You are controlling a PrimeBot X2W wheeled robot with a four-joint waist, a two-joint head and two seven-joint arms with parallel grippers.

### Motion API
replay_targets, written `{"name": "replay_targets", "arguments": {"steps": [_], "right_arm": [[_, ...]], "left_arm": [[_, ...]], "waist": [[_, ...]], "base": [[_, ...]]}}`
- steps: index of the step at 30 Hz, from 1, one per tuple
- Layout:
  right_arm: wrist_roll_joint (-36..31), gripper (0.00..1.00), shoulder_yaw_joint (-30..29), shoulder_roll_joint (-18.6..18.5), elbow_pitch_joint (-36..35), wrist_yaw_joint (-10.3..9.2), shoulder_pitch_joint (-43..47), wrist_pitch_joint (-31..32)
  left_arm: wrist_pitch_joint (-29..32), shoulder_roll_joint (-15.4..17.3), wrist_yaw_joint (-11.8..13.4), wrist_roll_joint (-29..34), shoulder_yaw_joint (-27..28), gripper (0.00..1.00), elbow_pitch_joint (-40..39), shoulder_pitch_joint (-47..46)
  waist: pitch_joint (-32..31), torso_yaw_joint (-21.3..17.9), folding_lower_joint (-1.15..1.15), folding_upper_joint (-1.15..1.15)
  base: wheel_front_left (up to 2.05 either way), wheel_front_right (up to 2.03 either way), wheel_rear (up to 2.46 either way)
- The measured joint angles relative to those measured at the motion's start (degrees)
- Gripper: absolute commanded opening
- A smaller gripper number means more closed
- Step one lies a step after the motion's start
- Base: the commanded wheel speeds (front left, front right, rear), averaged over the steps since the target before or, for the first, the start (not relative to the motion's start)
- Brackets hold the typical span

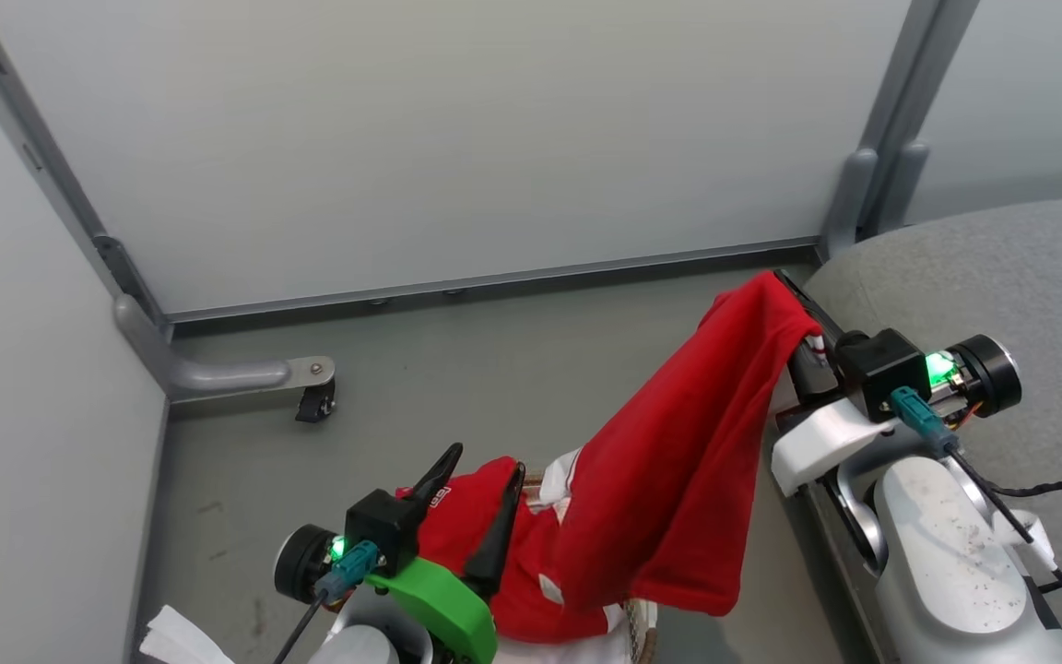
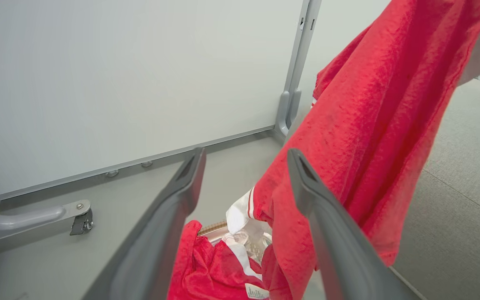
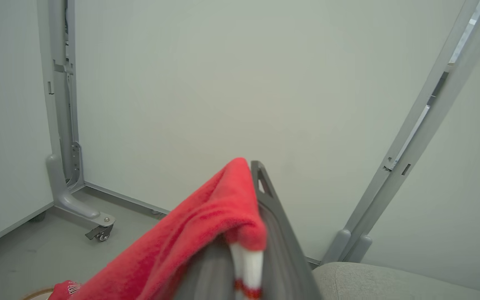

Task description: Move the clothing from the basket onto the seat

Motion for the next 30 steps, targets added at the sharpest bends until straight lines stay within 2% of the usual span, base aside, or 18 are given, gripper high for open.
{"name": "replay_targets", "arguments": {"steps": [11,19,30], "right_arm": [[-2.9,0.00,-3.1,-0.5,-1.1,0.00,-0.6,0.0],[-2.6,0.00,-3.5,-2.3,-1.4,0.00,-2.8,0.0],[-2.5,0.00,-6.8,-5.1,-2.2,0.00,-10.8,0.0]], "left_arm": [[0.0,-2.4,-1.1,3.4,1.9,1.00,-1.1,0.7],[0.0,-3.0,-1.2,4.9,-0.3,1.00,-0.7,-0.7],[0.0,-1.3,-1.3,5.1,-2.6,1.00,-0.8,-4.5]], "waist": [[1.5,-9.0,0.00,0.00],[3.9,-15.2,0.00,0.00],[10.4,-16.7,0.00,0.00]], "base": [[0.00,0.00,0.00],[0.00,0.00,0.00],[0.00,0.00,0.00]]}}
